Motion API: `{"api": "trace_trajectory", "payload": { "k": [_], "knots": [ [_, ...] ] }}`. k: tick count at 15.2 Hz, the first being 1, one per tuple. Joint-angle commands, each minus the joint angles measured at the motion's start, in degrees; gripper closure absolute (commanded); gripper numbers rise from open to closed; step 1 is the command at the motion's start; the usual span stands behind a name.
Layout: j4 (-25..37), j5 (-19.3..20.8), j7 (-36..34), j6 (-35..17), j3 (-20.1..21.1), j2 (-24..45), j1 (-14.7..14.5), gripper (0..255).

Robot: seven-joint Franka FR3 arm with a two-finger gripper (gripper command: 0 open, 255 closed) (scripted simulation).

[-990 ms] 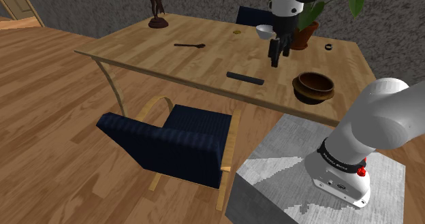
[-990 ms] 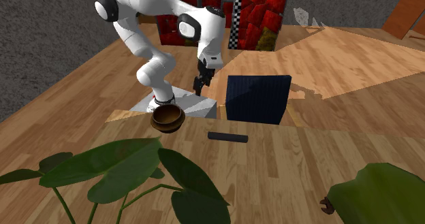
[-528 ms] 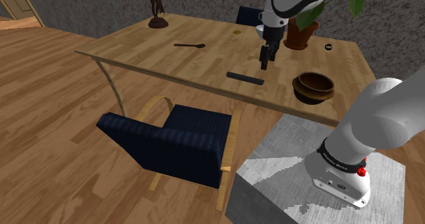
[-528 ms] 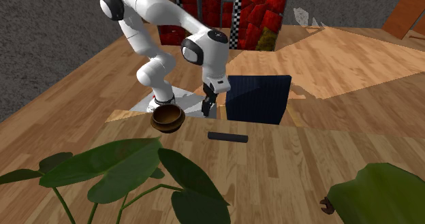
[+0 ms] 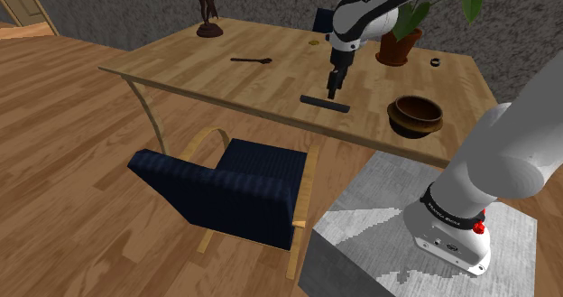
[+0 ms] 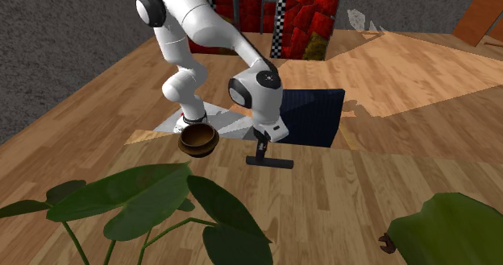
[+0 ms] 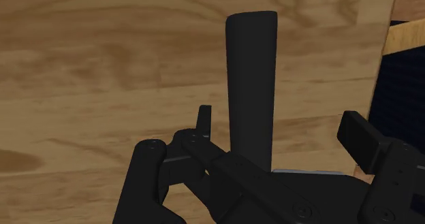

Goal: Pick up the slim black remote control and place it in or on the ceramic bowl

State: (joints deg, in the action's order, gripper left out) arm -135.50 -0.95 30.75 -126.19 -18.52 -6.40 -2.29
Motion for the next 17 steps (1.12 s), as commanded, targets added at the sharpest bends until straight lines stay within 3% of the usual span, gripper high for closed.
{"api": "trace_trajectory", "payload": {
  "k": [1,8,16,17],
  "knots": [
    [1.75,-2.26,3.37,-1.40,-0.63,3.05,-0.17,0],
    [-0.74,-4.27,4.79,-7.35,-0.50,6.79,-0.34,0],
    [-0.73,-4.27,4.79,-7.35,-0.49,6.79,-0.34,0],
    [-0.73,-4.27,4.79,-7.35,-0.49,6.79,-0.34,255]
  ]
}}
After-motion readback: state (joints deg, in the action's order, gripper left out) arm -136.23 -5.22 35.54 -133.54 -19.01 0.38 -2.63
